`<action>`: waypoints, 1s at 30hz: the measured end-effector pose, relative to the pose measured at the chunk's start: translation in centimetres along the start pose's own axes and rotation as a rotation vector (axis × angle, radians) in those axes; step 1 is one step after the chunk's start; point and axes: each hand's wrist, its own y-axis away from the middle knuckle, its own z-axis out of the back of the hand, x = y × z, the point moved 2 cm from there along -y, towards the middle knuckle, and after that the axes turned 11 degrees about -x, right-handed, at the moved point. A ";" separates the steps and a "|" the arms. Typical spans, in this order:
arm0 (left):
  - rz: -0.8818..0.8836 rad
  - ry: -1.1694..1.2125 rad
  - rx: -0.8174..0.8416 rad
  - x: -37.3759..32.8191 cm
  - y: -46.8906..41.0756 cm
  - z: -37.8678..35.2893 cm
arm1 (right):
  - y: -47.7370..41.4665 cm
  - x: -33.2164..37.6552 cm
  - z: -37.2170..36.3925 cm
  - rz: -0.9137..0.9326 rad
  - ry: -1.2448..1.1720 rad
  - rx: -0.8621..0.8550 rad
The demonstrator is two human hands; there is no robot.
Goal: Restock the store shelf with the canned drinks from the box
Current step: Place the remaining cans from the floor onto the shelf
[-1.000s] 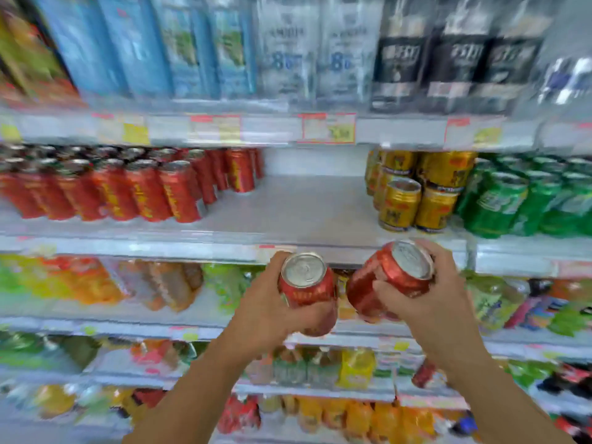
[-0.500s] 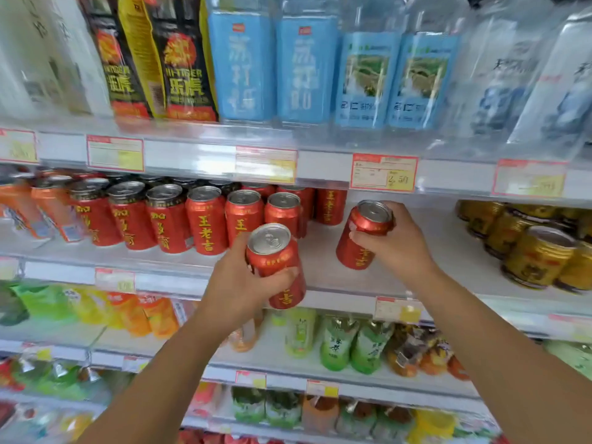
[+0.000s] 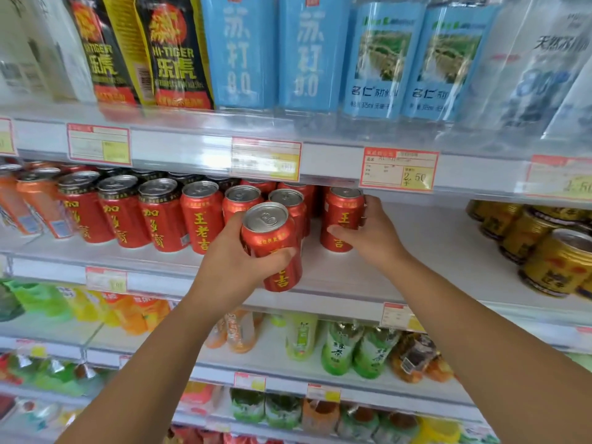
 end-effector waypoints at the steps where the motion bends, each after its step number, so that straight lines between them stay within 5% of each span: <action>1: -0.002 -0.002 -0.007 0.0 0.1 0.0 | -0.3 0.0 -0.5 0.010 0.007 -0.007; 13: -0.032 -0.023 -0.036 -0.5 0.4 -1.1 | 1.7 1.7 -0.3 0.020 -0.115 -0.060; 18: -0.063 -0.067 -0.036 -1.4 0.2 -3.3 | 8.9 3.4 1.8 0.105 -0.207 0.349; 24: -0.057 0.050 0.122 -1.5 0.0 -5.0 | 7.6 2.3 1.8 0.022 -0.267 0.052; 30: -0.330 -0.585 -0.037 4.6 0.5 -0.9 | 5.1 0.9 1.4 -0.021 -0.079 0.046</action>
